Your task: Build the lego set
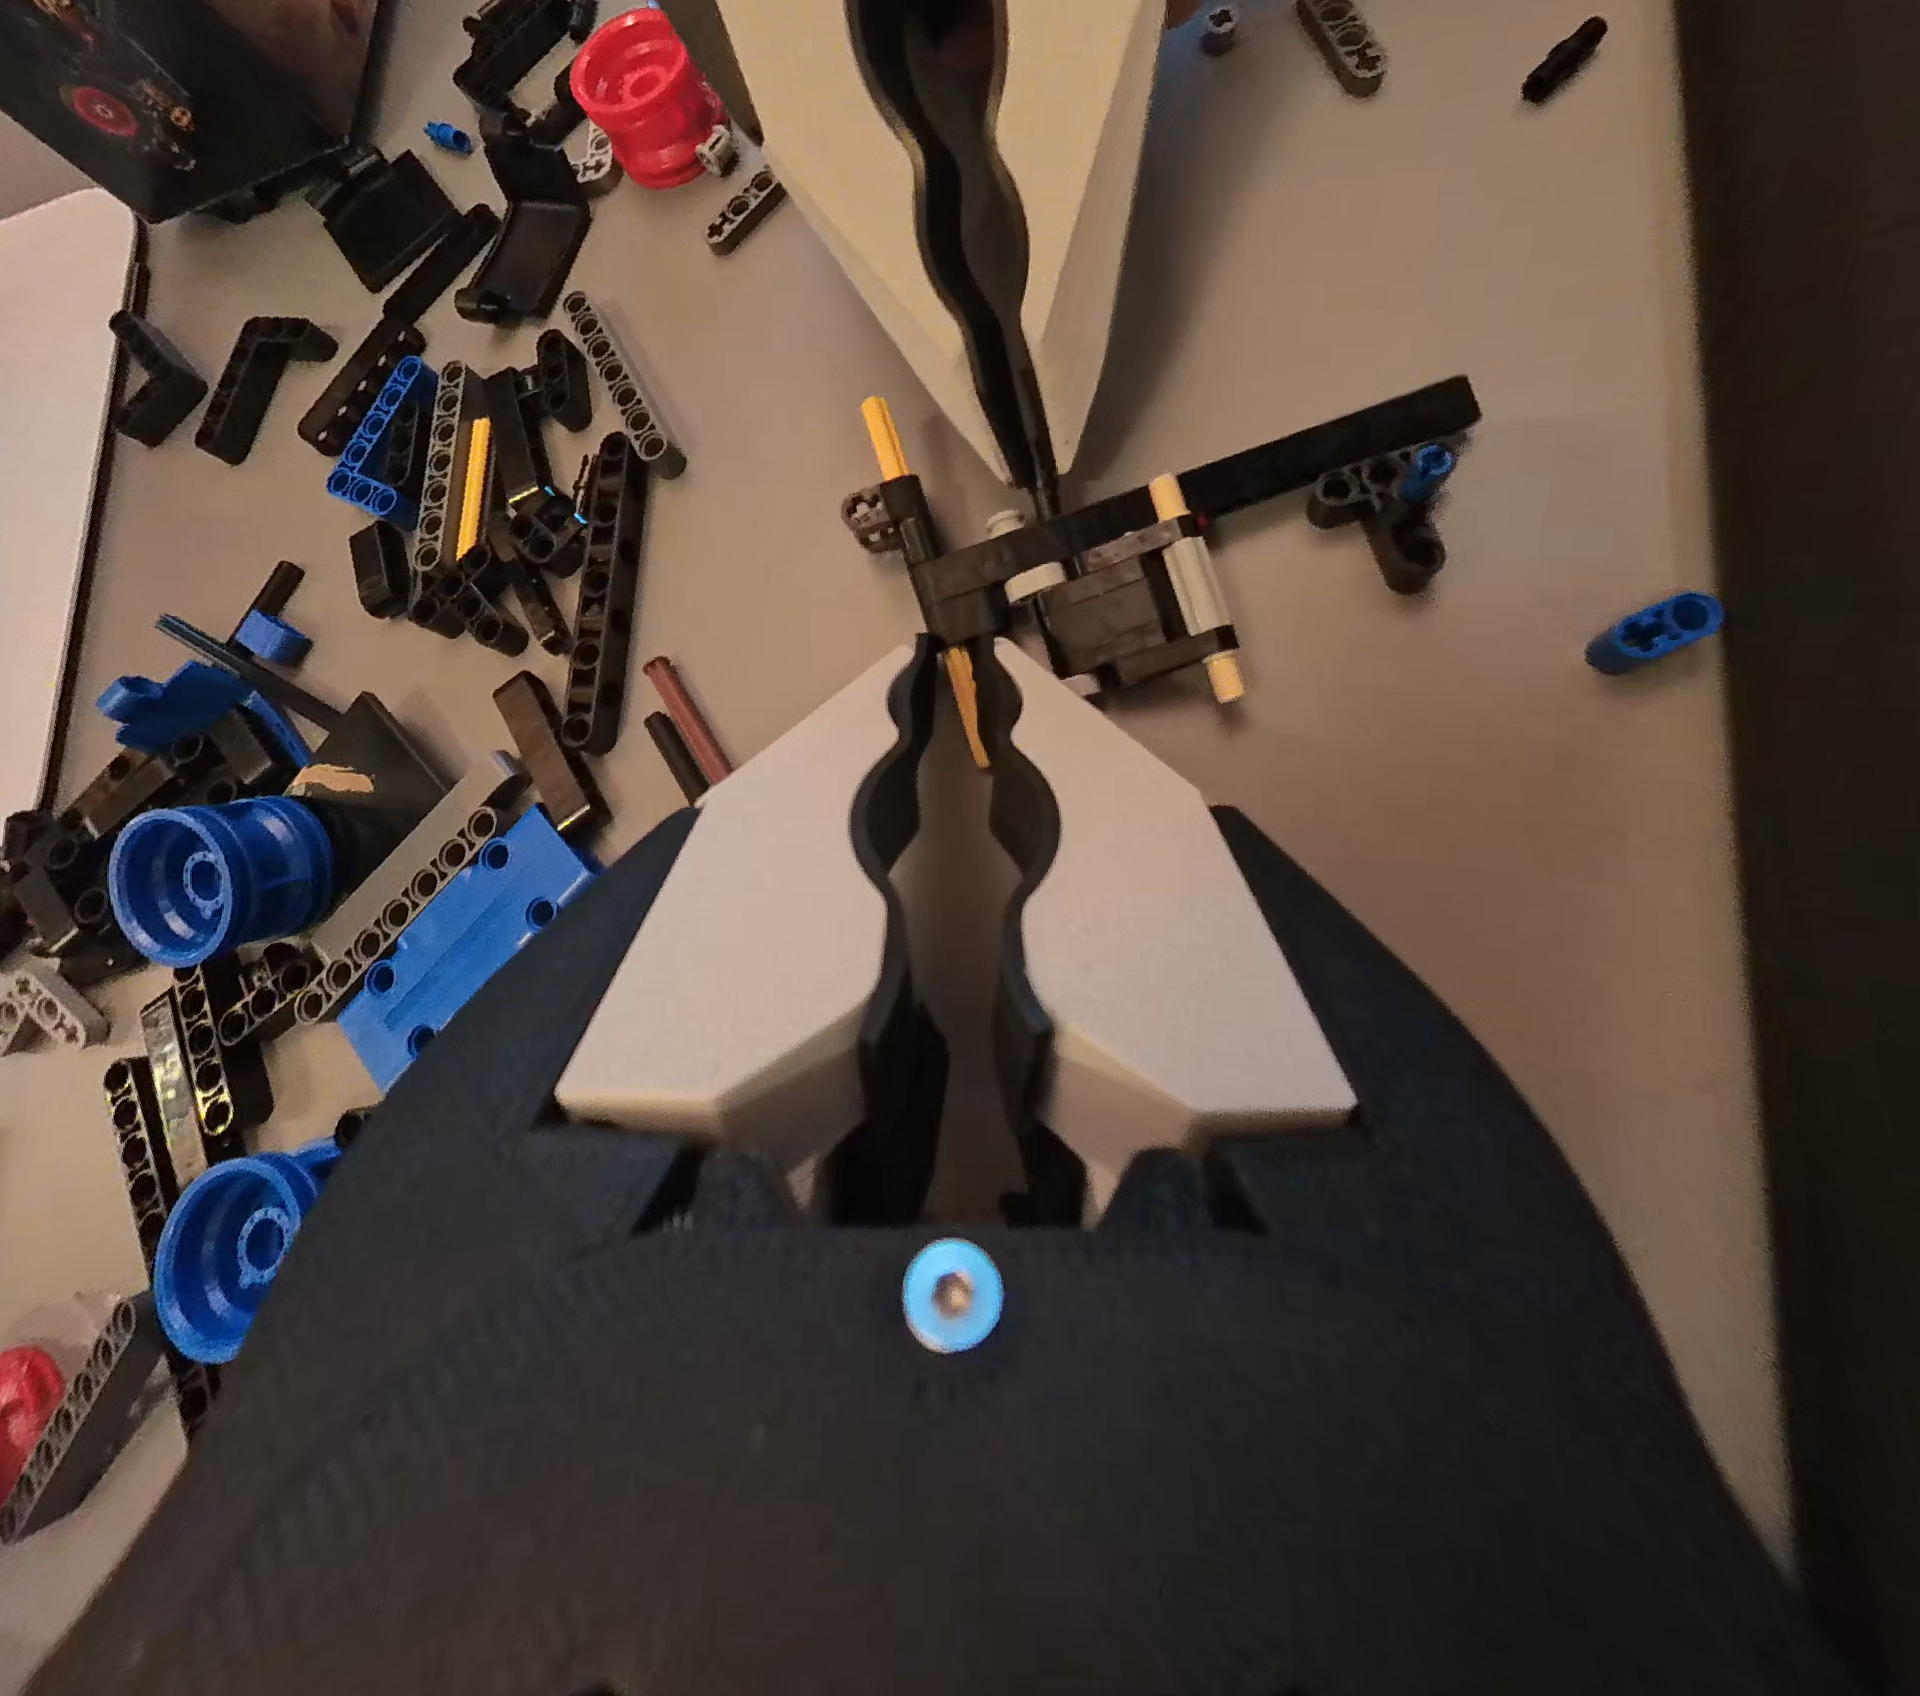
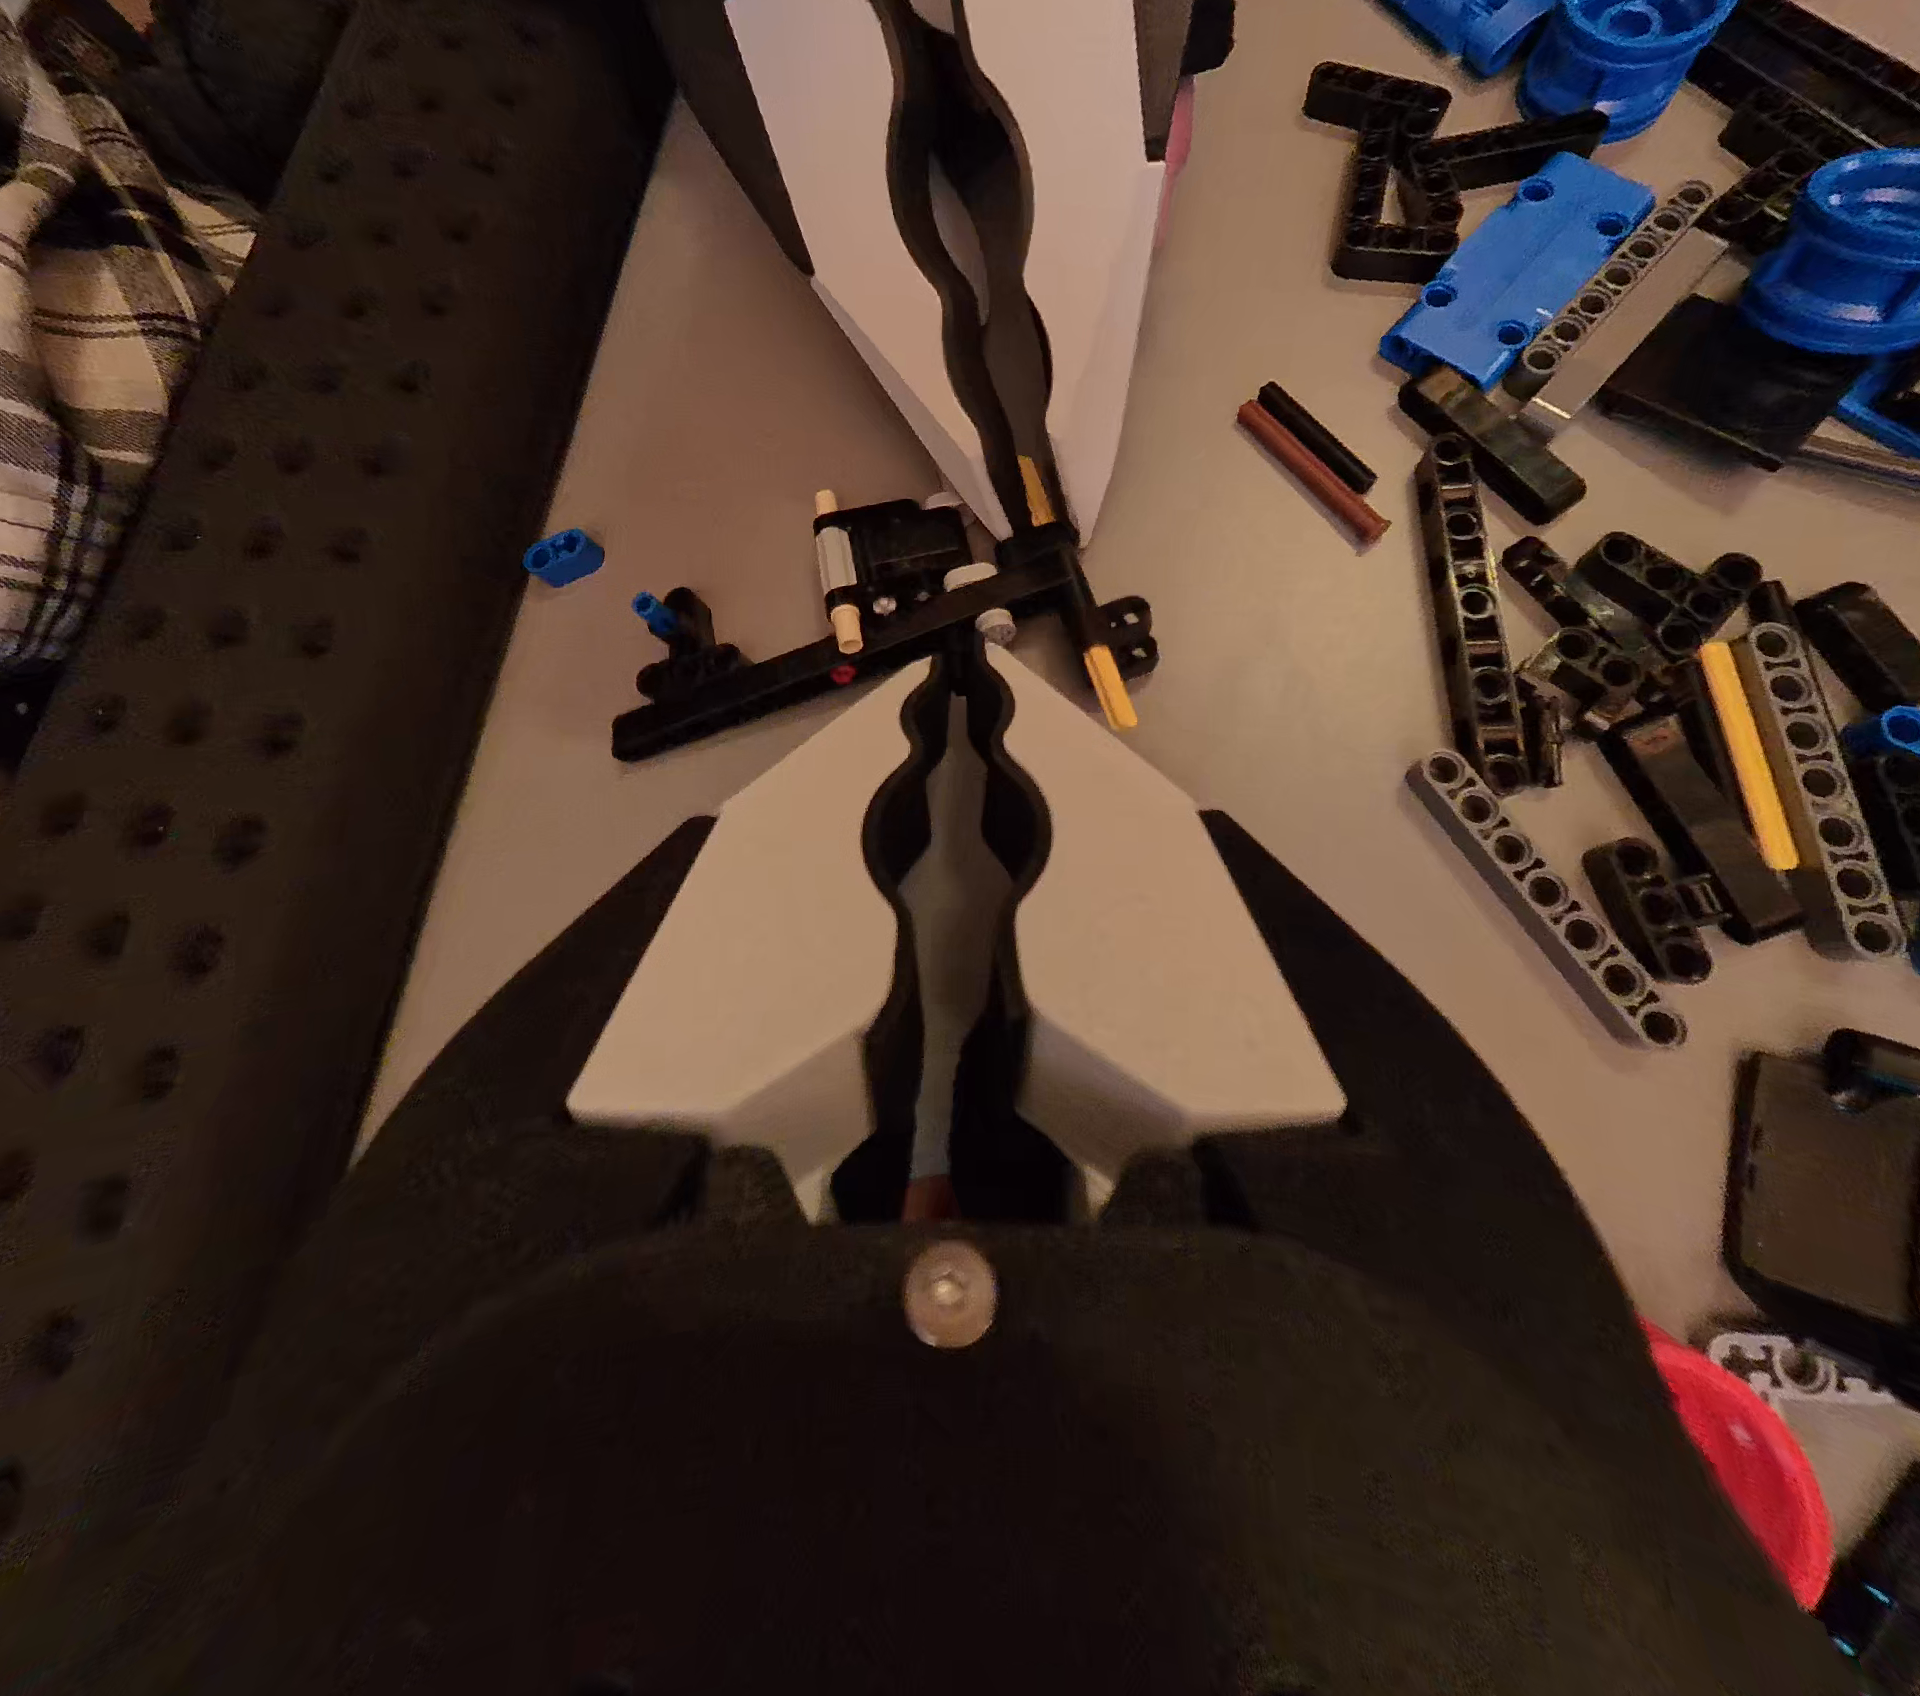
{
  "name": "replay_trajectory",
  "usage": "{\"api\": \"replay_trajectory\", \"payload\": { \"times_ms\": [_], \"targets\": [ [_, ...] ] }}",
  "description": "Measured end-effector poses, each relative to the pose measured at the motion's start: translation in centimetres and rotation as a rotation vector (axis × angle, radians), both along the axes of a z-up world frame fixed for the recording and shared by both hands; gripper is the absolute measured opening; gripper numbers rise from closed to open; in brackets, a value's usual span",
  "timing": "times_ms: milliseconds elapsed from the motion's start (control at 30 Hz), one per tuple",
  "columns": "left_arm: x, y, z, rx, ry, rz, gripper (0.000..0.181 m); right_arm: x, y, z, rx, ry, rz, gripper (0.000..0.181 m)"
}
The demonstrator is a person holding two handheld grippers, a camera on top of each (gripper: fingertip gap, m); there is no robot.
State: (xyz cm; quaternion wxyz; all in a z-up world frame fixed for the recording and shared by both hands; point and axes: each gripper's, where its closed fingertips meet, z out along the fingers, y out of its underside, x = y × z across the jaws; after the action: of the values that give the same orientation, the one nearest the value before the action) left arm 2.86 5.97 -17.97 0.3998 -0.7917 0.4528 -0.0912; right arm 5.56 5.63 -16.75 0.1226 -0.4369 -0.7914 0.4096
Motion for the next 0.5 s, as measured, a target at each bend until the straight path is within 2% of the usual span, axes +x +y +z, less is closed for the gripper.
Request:
{"api": "replay_trajectory", "payload": {
  "times_ms": [500],
  "targets": [
    [0.02,0.06,-0.01,0.017,0.009,0.005,0.006,0.11,-0.02,-0.09,0.088,0.067,0.013,0.002]
  ]
}}
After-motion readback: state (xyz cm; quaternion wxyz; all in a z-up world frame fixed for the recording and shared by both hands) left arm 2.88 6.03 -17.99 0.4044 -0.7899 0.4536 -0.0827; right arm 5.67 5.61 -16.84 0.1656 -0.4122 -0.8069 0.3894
